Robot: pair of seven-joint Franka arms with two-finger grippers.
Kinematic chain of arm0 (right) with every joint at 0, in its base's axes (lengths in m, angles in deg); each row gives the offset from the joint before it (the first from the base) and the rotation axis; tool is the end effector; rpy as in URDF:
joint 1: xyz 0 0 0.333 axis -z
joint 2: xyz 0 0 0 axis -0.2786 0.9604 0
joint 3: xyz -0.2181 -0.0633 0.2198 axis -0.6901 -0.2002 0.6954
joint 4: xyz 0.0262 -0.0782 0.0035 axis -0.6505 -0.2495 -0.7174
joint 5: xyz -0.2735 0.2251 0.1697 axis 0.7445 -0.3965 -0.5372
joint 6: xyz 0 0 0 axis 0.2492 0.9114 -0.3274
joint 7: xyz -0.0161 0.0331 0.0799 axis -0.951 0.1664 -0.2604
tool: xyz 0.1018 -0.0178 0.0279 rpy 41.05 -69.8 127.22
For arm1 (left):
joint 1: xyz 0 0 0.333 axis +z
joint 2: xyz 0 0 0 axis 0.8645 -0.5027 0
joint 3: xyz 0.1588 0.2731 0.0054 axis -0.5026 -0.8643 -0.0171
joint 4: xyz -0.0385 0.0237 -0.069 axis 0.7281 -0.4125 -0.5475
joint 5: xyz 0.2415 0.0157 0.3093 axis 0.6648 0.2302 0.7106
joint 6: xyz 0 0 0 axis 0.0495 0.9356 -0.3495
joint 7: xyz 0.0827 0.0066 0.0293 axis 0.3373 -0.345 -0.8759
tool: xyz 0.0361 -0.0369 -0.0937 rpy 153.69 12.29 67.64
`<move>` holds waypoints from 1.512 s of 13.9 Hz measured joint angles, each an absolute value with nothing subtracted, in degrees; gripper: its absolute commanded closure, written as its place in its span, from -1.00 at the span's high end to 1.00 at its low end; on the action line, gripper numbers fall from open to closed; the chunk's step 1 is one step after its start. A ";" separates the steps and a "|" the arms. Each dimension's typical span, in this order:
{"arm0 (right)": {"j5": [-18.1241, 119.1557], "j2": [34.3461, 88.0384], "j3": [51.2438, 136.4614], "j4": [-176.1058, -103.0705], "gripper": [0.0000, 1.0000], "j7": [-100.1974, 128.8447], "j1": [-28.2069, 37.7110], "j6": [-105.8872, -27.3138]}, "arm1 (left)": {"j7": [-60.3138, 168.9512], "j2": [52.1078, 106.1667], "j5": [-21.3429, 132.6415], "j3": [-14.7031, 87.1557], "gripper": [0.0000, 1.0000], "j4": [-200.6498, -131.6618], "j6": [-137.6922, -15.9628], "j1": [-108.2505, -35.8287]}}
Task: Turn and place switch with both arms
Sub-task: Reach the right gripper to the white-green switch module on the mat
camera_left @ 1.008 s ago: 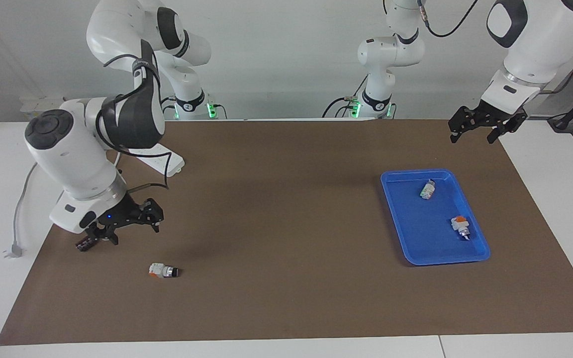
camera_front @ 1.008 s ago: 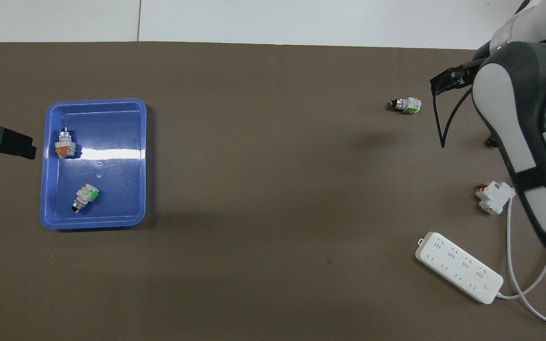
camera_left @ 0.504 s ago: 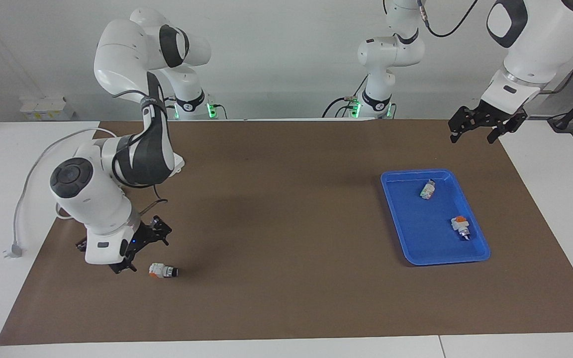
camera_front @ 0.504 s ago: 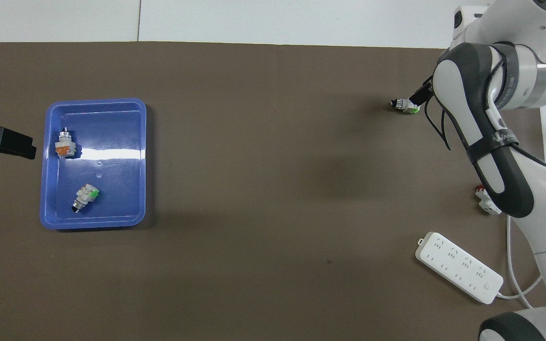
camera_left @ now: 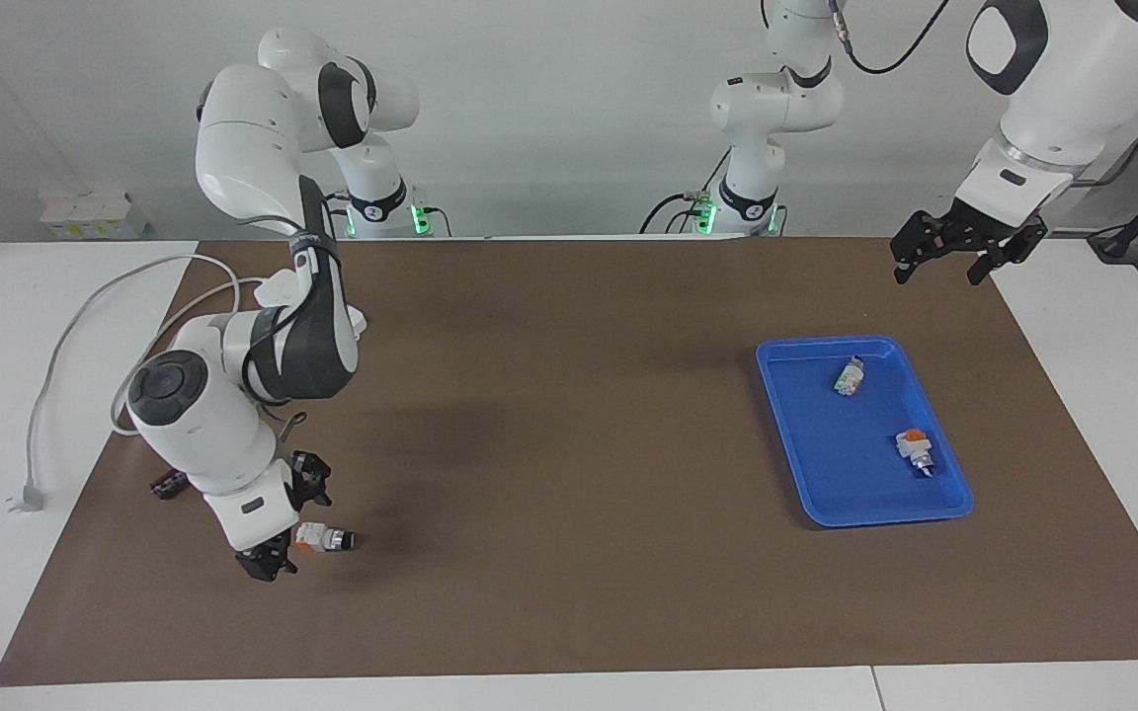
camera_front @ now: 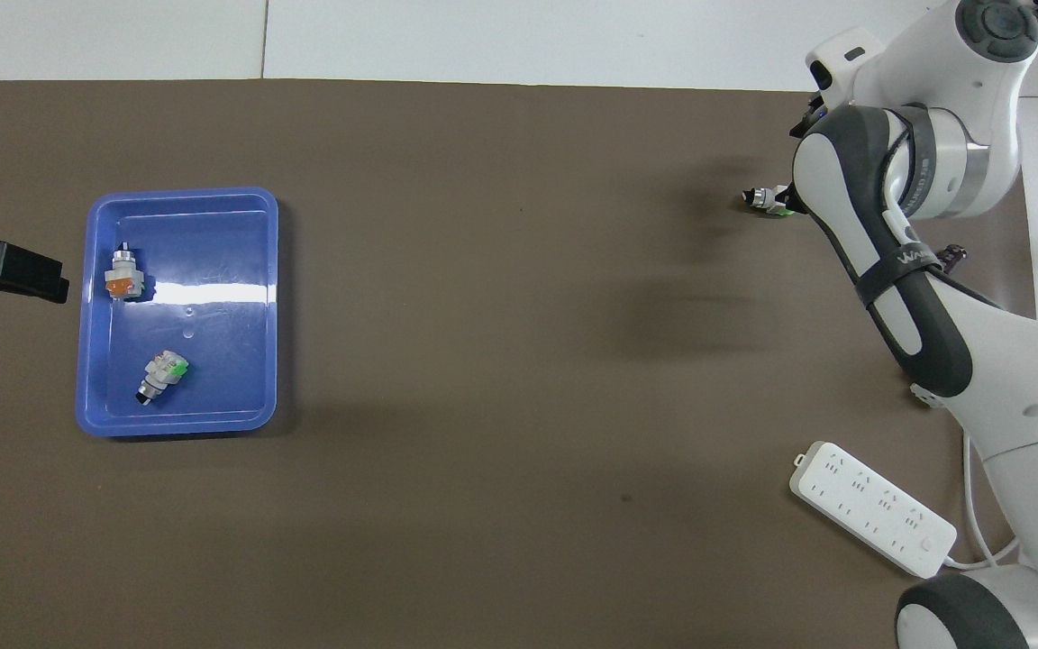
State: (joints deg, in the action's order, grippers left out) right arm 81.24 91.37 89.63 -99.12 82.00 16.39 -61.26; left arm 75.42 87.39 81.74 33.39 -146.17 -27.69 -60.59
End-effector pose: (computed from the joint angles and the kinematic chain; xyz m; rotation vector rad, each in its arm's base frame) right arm 0.7673 0.0243 0.3516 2.4398 1.9623 0.1091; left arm 0.5614 -0.0077 0.6138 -3.1223 0.1805 0.0470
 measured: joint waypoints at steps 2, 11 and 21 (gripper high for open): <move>81.22 91.53 89.63 -100.92 1.00 84.74 16.55 -62.40 | 75.42 87.39 81.74 33.39 1.00 -146.17 -27.69 -60.59; 80.99 89.51 89.64 -109.43 -0.05 90.74 18.10 -65.70 | 75.42 87.39 81.74 33.39 1.00 -146.17 -27.69 -60.59; 74.85 86.82 89.82 -109.89 -1.00 90.91 18.88 -67.23 | 75.42 87.39 81.74 33.39 1.00 -146.17 -27.69 -60.59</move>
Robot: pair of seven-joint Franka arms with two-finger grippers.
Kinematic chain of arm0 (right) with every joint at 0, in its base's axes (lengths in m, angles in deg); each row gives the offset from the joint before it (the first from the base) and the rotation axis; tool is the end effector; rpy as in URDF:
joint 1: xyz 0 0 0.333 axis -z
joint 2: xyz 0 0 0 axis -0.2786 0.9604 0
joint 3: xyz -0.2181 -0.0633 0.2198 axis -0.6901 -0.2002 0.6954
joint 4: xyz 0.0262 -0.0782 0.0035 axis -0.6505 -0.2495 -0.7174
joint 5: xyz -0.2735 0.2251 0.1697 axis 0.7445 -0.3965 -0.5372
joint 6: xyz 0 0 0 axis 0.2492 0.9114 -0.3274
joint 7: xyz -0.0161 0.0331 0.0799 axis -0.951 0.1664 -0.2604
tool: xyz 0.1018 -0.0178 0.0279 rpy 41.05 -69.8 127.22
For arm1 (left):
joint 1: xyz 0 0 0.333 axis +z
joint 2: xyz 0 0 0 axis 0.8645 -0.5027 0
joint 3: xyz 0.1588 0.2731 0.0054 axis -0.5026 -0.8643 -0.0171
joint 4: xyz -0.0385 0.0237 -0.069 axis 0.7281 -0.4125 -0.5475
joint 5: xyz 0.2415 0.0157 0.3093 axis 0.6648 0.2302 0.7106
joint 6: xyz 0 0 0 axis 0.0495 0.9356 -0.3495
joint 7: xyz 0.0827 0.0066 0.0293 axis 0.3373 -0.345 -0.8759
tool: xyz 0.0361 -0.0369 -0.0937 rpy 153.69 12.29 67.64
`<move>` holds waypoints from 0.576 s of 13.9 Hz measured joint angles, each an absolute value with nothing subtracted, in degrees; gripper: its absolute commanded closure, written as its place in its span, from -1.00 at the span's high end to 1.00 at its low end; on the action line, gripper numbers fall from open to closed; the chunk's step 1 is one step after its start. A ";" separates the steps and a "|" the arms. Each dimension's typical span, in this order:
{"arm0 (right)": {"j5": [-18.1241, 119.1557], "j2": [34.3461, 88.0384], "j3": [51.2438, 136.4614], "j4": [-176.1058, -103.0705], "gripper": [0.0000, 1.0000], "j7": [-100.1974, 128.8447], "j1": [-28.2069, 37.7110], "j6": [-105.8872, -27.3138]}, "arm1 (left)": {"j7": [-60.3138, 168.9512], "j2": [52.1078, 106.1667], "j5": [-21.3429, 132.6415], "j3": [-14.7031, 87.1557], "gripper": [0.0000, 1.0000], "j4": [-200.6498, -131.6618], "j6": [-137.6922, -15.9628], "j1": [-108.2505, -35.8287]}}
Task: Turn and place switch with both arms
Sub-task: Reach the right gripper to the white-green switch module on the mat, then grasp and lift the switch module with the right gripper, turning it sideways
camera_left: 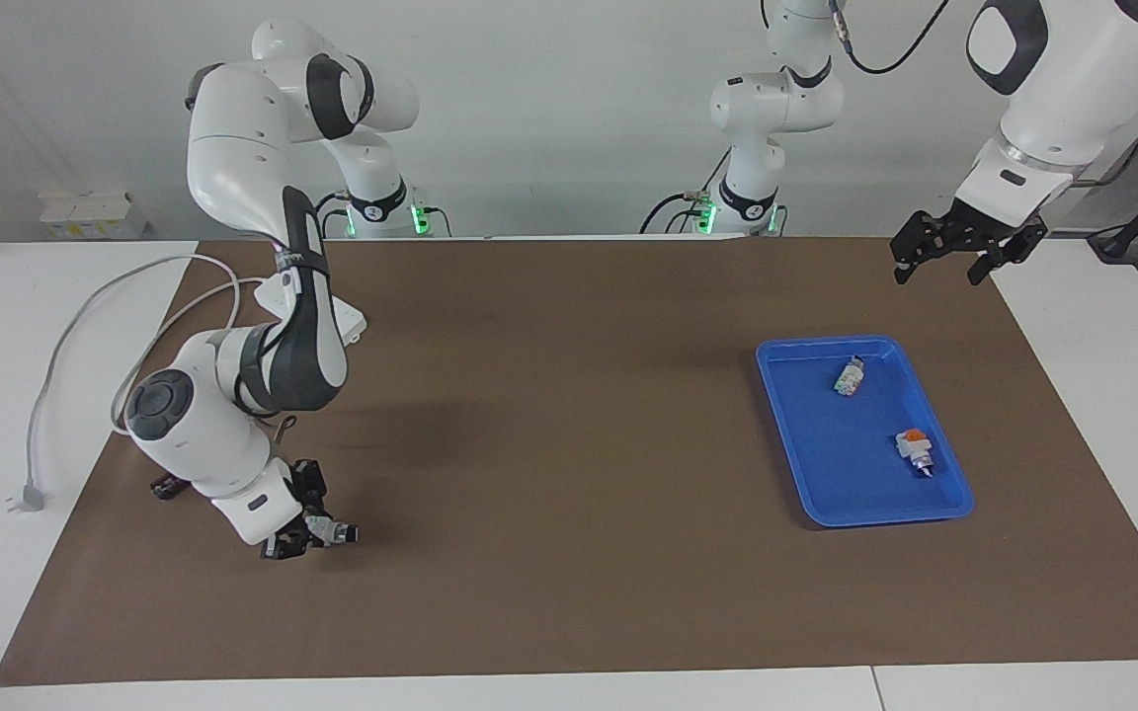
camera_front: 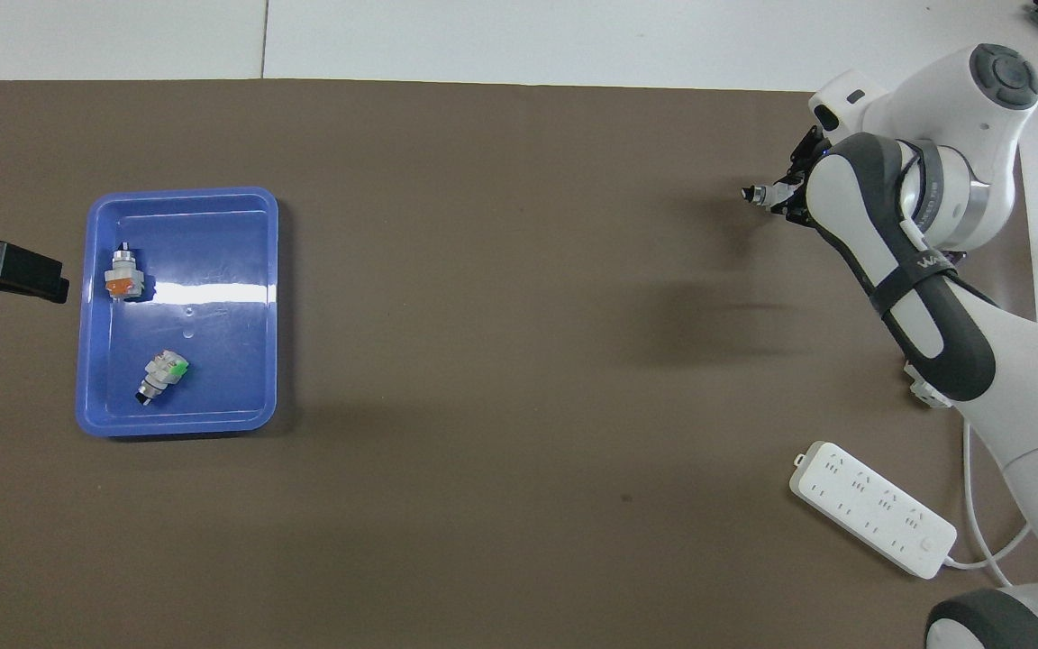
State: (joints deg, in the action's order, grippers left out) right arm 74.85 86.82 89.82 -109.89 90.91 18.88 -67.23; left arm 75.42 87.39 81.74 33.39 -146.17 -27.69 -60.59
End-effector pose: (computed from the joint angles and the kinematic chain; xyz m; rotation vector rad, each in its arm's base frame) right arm 0.7466 0.0019 0.3317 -2.3279 -2.0070 -0.2028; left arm 0.5614 -0.0077 0.6138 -3.1223 0.1805 0.0470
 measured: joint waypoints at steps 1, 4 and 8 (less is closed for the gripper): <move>74.68 85.28 89.97 -110.40 -1.00 90.91 18.81 -66.83 | 75.42 87.39 81.74 33.39 1.00 -146.17 -27.69 -60.59; 71.93 78.30 90.85 -115.96 -1.00 90.92 18.66 -65.40 | 75.42 87.39 81.74 33.39 1.00 -146.17 -27.69 -60.59; 69.79 67.79 94.22 -124.55 -1.00 90.92 18.52 -61.33 | 75.42 87.39 81.74 33.39 1.00 -146.17 -27.69 -60.59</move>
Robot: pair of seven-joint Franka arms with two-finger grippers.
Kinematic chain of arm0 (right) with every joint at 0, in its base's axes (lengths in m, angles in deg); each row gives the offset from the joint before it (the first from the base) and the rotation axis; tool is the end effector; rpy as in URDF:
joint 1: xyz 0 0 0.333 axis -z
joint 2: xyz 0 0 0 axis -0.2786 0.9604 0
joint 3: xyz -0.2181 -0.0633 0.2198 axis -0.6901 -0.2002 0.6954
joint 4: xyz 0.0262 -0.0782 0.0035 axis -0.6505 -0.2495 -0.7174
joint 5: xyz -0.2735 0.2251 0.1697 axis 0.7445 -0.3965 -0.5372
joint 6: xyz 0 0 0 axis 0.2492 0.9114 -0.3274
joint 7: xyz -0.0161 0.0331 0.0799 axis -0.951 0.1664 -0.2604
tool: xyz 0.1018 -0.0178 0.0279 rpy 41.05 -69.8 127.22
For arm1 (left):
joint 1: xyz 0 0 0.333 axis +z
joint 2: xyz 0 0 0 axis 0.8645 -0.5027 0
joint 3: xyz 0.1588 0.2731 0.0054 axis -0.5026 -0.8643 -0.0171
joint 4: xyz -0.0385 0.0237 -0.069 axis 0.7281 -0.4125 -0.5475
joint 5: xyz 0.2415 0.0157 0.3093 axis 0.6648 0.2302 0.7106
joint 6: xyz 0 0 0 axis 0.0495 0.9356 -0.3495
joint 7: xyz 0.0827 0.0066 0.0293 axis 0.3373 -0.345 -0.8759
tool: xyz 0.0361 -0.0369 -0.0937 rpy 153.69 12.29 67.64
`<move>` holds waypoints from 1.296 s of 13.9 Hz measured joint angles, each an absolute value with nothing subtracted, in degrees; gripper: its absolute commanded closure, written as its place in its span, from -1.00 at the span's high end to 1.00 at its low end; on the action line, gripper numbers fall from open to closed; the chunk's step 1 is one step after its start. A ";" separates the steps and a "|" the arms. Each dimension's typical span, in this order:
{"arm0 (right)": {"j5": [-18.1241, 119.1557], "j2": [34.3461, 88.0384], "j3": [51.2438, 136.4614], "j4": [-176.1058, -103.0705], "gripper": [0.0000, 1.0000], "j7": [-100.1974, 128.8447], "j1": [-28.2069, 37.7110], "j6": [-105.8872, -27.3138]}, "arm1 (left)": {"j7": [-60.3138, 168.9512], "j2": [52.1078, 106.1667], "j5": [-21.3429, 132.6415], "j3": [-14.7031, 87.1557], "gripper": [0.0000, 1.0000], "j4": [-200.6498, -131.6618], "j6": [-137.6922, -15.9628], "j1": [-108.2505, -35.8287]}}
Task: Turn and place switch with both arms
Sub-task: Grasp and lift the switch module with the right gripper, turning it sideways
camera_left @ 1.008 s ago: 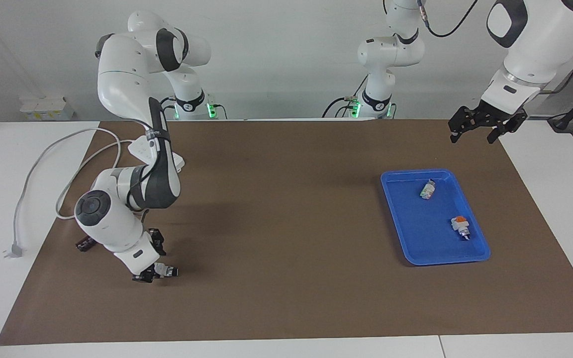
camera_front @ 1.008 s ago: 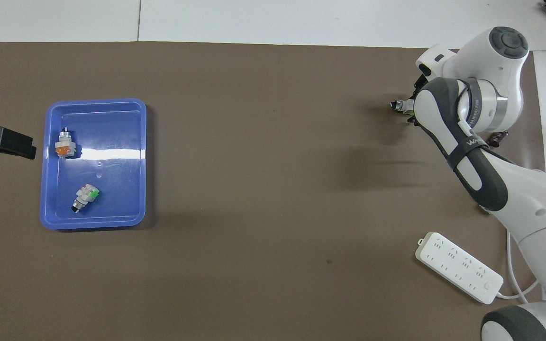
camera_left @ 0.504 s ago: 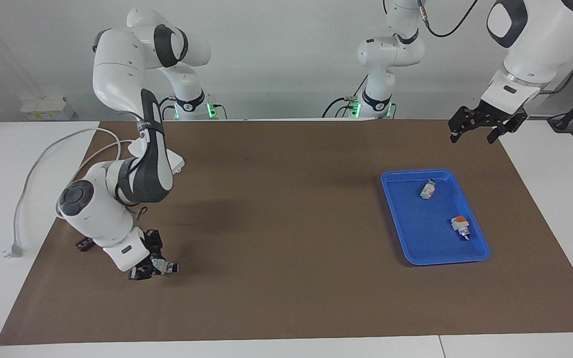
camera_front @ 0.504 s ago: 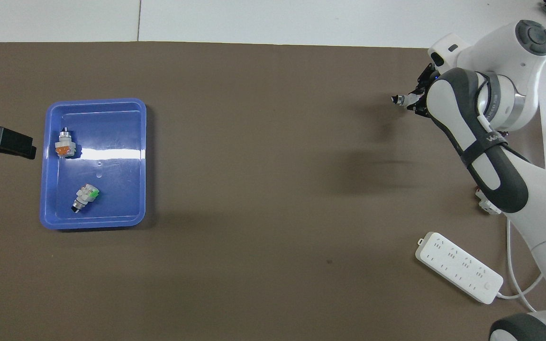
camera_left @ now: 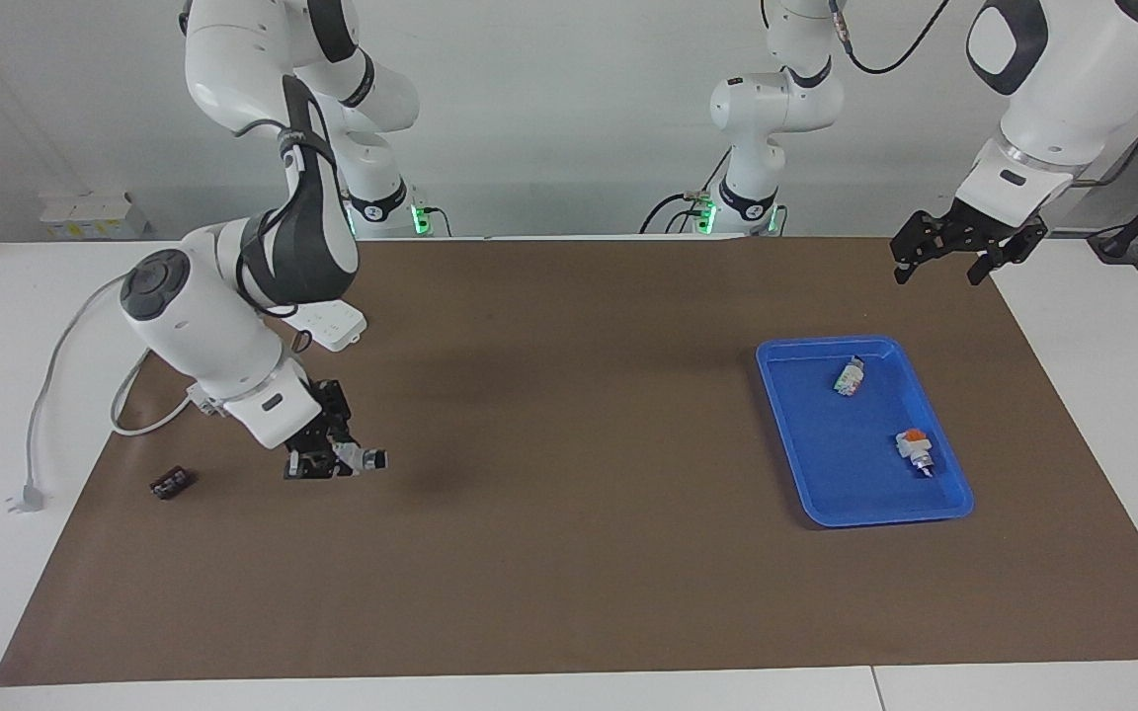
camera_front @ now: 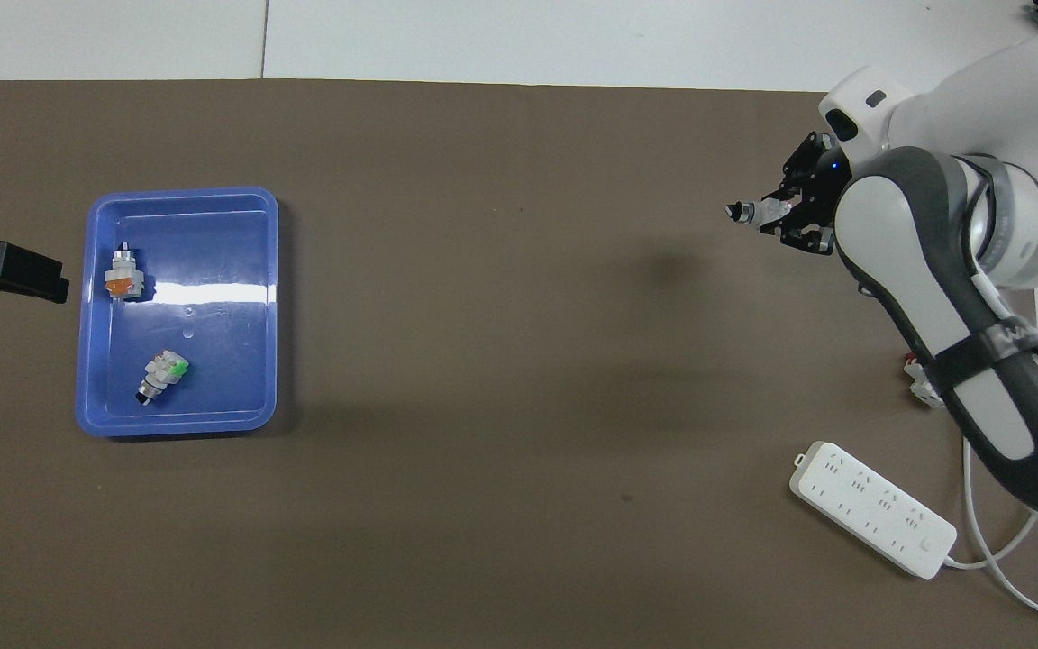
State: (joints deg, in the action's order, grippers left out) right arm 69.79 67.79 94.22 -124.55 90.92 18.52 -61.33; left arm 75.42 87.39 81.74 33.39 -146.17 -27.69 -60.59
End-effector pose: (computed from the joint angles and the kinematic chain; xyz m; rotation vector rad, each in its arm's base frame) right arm 0.6713 0.0629 0.4391 -2.1865 -2.0119 -0.2586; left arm 0.5614 -0.0077 0.6138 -3.1223 0.1805 0.0470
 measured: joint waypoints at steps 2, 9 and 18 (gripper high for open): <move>67.70 63.53 95.33 -126.80 -1.00 90.92 18.24 -57.71 | 75.42 87.39 81.74 33.39 1.00 -146.17 -27.69 -60.59; 61.50 53.53 95.86 -132.26 -1.00 89.94 10.19 -54.19 | 75.42 87.39 81.75 33.39 1.00 -146.17 -27.69 -60.59; 50.22 49.94 95.88 -133.53 -1.00 89.06 3.88 -57.38 | 75.42 87.39 81.74 33.39 1.00 -146.17 -27.69 -60.59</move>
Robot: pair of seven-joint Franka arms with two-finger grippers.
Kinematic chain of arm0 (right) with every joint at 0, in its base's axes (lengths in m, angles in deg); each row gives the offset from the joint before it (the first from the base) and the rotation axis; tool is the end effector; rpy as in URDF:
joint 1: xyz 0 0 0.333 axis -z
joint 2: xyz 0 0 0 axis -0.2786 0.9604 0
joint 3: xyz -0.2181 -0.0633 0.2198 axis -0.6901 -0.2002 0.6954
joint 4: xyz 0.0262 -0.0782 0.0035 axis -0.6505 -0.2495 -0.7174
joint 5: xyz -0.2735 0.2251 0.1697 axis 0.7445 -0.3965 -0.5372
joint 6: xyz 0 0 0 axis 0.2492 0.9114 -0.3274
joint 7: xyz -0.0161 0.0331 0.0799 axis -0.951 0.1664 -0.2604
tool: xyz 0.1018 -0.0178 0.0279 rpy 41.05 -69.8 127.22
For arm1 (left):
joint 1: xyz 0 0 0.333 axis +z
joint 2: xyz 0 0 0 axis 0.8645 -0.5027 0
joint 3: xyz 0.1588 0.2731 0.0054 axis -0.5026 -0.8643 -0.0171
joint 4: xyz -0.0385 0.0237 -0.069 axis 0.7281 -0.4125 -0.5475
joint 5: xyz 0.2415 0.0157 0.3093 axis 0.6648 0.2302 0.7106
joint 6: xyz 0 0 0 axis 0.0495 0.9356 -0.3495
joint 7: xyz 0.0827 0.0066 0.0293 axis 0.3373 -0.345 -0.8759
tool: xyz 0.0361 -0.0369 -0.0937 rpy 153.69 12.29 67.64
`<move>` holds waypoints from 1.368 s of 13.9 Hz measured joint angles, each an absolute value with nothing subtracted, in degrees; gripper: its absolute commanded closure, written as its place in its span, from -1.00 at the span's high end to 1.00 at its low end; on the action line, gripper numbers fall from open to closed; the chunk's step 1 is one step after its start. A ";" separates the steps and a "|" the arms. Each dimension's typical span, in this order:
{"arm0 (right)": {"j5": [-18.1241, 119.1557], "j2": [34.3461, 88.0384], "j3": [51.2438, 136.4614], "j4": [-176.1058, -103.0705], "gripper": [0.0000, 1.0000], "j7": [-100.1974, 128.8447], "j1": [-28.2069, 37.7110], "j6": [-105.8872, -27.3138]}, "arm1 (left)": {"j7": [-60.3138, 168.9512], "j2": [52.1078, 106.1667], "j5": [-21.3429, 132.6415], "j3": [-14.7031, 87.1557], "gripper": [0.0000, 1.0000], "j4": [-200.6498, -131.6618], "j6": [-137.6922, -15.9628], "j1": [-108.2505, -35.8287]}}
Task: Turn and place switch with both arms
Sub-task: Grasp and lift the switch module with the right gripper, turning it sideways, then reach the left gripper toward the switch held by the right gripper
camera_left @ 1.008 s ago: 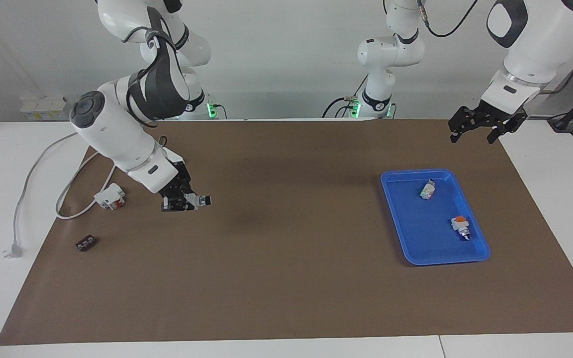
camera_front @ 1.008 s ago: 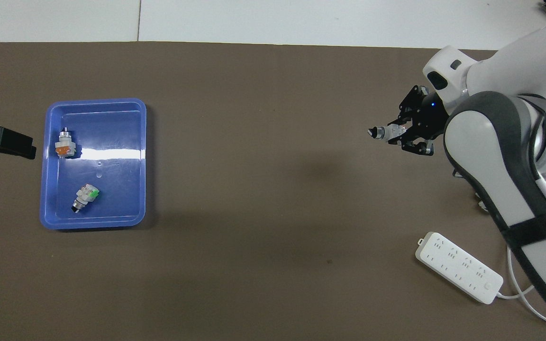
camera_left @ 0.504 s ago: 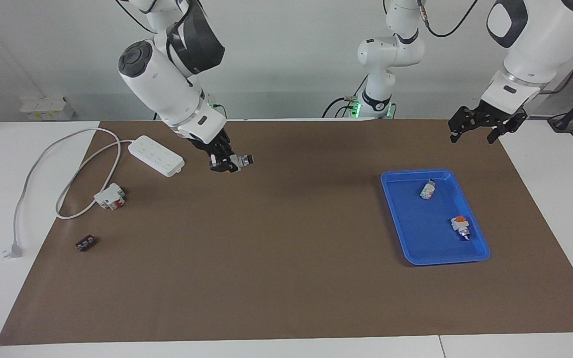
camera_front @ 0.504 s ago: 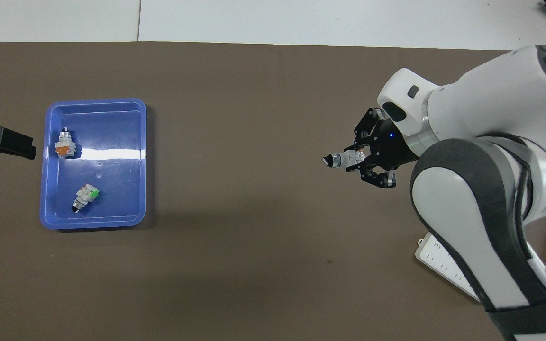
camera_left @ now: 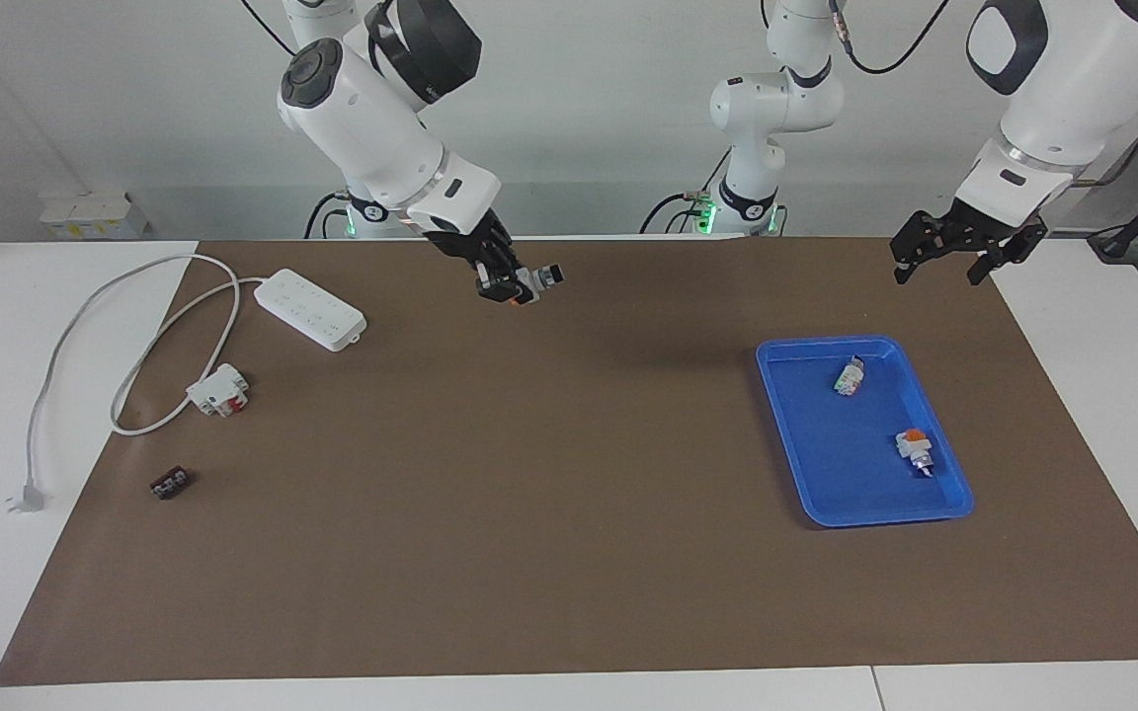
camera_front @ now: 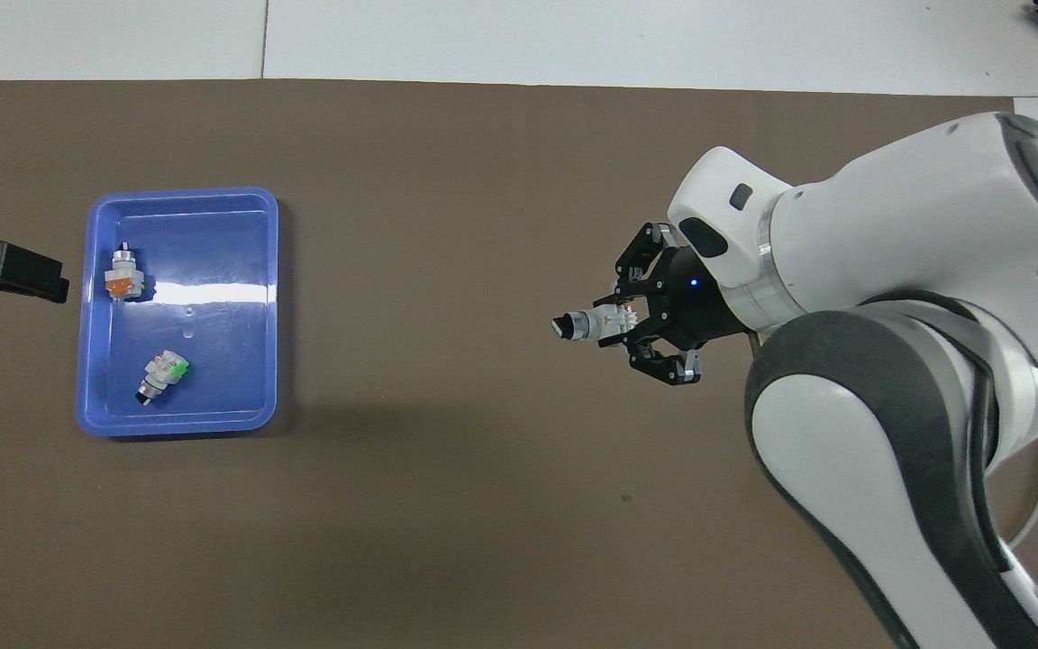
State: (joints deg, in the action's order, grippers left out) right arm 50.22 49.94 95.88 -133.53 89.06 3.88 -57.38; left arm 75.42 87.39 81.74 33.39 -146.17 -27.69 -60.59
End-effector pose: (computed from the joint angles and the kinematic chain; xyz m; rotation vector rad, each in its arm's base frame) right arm 0.5440 0.2527 0.5624 -1.7994 -2.0069 -0.5088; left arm 0.5614 -0.0077 0.6138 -3.1223 0.1805 0.0470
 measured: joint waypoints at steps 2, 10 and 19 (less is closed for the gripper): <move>48.31 49.92 95.88 -133.76 -1.00 89.06 3.43 -58.70 | 75.42 87.39 81.75 33.39 1.00 -146.17 -27.69 -60.59; 43.96 49.16 95.84 -137.21 -1.00 87.19 1.12 -66.51 | 75.42 87.39 81.74 33.53 1.00 -146.31 -27.65 -60.62; 42.18 48.44 95.78 -139.09 -1.00 86.32 1.12 -68.25 | 71.03 88.59 78.83 34.91 1.00 -148.52 -27.22 -65.10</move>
